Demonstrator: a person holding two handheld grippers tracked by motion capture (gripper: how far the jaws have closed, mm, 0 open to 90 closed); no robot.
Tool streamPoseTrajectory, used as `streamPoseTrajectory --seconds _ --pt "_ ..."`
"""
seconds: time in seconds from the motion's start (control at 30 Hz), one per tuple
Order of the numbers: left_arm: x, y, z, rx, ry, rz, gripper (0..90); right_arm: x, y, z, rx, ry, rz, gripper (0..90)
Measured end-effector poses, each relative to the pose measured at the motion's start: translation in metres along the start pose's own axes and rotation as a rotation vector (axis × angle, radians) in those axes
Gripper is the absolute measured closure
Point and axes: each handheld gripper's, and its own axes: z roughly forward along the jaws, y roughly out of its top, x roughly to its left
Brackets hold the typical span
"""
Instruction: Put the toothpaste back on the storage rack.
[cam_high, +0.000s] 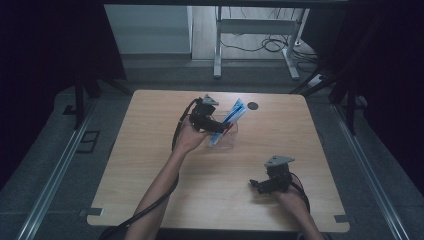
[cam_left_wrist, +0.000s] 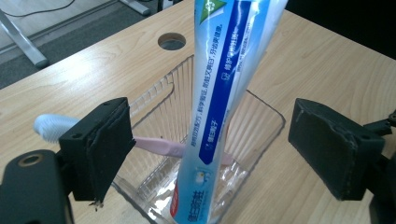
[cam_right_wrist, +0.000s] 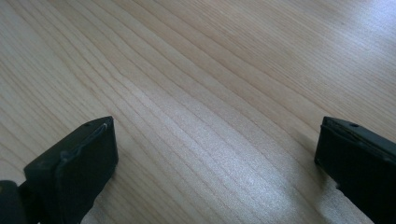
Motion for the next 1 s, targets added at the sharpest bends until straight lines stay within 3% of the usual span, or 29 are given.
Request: streamPoseTrajectory --seconds 0.5,1.0 --pt "0.002 -0.018 -0.019 -0.001 0.016 -0.020 13.1 0.000 0.000 0.000 0.000 0.000 0.001 0.0" --pt "0.000 -0.039 -0.043 -0.011 0.048 -0.004 13.0 0.000 0.000 0.000 -0.001 -0.001 0.001 0.0"
